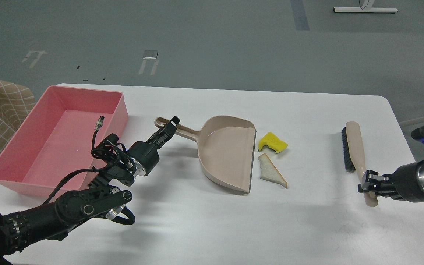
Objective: Sweep and dump garbage into bin
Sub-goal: 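Reach the right gripper to the wooden brush handle and grasp it, then sweep the sponge and paper into the dustpan with the brush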
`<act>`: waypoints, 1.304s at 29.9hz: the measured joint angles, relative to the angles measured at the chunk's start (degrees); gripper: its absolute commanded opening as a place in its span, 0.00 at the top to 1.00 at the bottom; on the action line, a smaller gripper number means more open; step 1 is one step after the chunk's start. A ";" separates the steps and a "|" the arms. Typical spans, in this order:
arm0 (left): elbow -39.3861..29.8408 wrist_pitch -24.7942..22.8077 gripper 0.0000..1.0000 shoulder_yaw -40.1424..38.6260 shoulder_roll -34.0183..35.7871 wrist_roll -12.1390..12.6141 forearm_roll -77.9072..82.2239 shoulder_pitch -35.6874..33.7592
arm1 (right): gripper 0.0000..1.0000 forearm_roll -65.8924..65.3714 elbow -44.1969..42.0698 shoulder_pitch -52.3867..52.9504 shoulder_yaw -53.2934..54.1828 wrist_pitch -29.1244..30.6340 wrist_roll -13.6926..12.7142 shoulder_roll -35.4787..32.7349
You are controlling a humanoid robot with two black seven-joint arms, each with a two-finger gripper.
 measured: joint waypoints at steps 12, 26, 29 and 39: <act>0.00 0.00 1.00 0.00 0.09 0.00 0.00 -0.01 | 1.00 8.73 4.00 0.18 6.10 0.00 0.16 -1.35; 0.00 0.00 1.00 0.06 0.30 0.00 0.00 -0.01 | 1.00 9.94 9.98 -1.36 5.28 0.00 -1.31 -3.18; -0.01 0.00 1.00 0.08 0.53 0.00 0.00 -0.01 | 1.00 9.94 10.02 -2.01 5.28 0.00 -1.55 -2.84; -2.32 0.01 1.00 0.00 2.24 0.03 0.00 -0.01 | 1.00 9.53 9.82 -3.98 5.39 -0.01 -3.96 3.12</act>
